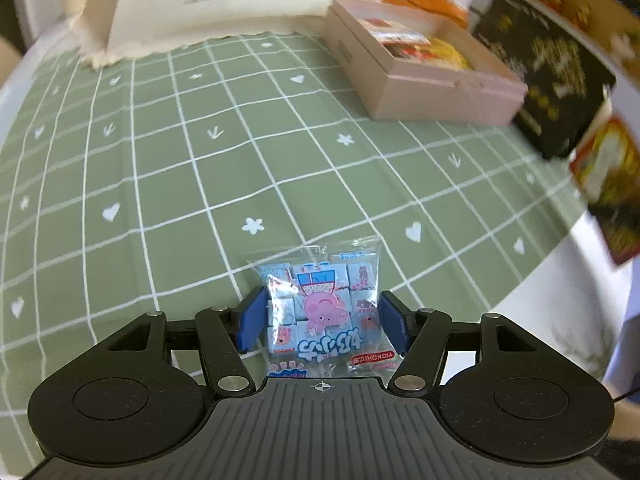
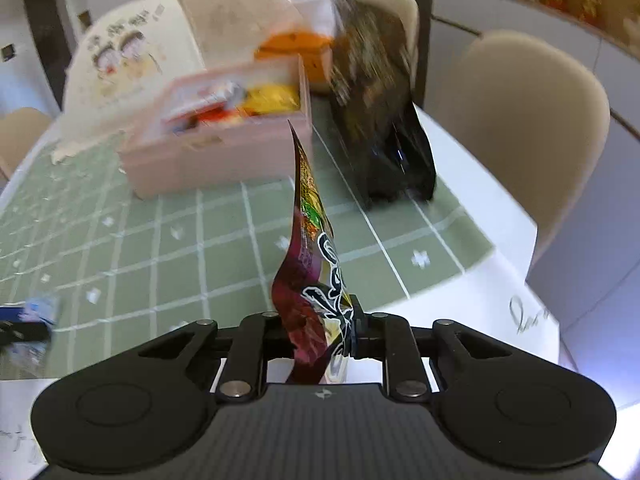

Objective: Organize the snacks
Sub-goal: 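Carry the red packet into the pink box while the left tool drops the candy bag there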

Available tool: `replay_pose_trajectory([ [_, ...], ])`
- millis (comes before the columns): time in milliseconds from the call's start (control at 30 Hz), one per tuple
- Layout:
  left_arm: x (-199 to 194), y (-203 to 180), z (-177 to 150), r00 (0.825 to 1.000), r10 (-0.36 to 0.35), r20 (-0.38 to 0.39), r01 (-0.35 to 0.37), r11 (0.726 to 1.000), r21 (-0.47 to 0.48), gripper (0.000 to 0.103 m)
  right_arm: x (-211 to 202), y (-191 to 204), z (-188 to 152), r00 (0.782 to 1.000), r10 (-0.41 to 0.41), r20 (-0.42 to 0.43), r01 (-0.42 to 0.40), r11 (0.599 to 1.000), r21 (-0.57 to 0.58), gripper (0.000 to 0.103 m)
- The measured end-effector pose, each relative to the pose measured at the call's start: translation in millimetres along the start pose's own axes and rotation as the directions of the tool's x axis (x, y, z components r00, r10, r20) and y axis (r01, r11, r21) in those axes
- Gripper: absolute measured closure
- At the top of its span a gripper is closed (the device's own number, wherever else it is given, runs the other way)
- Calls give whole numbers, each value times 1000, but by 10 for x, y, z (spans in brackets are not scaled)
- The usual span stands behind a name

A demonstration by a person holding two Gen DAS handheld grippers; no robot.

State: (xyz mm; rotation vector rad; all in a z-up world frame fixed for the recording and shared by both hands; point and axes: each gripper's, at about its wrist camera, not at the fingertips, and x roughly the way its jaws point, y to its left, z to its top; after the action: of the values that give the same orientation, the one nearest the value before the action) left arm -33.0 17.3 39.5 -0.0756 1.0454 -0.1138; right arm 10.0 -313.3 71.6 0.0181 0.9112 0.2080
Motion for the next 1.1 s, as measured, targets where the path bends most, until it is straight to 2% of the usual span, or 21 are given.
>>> replay_pose_trajectory([
  [100,2,-48,50,999,6,-38,-7,1000,-3,38,-127,102,119,999,33,34,-33,999,-13,83],
  [200,-86,-110,151,998,-50,-49,49,999,-18,38,-301,194,180,995,71,75,-69,997,-33,83],
  [333,-346,-306,467,991,-130,32,129,991,40,38,-415,256,234,991,89,101,-84,995,-52,83],
  [400,-493,-355,786,975,-190,112,185,982,46,38,-425,281,248,990,88,112,-82,995,-53,83],
  [467,-584,-390,1128,957,-210,199,203,978,53,38,-416,309,267,989,90,116,-87,996,-37,83],
  [533,-602,-421,1512,930,-228,288,222,974,53,37,-432,357,275,987,101,124,-99,995,-25,83],
  [567,-549,-408,1734,909,-261,325,264,964,34,37,-440,383,268,986,106,131,-103,994,-26,83],
  [633,-264,-361,2117,879,-356,316,382,924,-20,36,-441,437,265,984,108,138,-105,994,-34,83],
  [667,-45,-359,2282,884,-382,268,406,913,-38,36,-434,458,258,985,107,137,-103,994,-39,83],
  [700,119,-360,2381,899,-366,240,389,919,-57,38,-423,468,250,986,103,134,-98,994,-42,83],
  [733,194,-362,2420,916,-313,251,339,938,-70,42,-412,466,239,987,96,131,-91,995,-46,83],
  [767,202,-345,2419,918,-264,294,299,951,-78,41,-406,456,221,988,84,128,-79,996,-48,83],
  [800,172,-313,2386,906,-267,329,310,947,-85,41,-399,427,205,989,74,124,-70,997,-43,83],
  [867,118,-228,2285,878,-314,362,376,920,-113,41,-359,329,180,993,63,102,-62,998,-12,83],
  [900,94,-195,2199,875,-327,358,391,912,-121,41,-321,283,178,995,55,85,-56,998,7,83],
  [967,36,-157,2001,888,-308,342,361,927,-103,41,-234,204,229,997,44,62,-46,998,34,83],
  [1000,13,-163,1814,903,-281,326,324,942,-84,41,-205,180,276,997,46,62,-49,998,42,83],
  [1100,4,-111,1320,933,-256,253,285,955,-84,41,-153,193,546,990,105,92,-110,992,55,83],
])
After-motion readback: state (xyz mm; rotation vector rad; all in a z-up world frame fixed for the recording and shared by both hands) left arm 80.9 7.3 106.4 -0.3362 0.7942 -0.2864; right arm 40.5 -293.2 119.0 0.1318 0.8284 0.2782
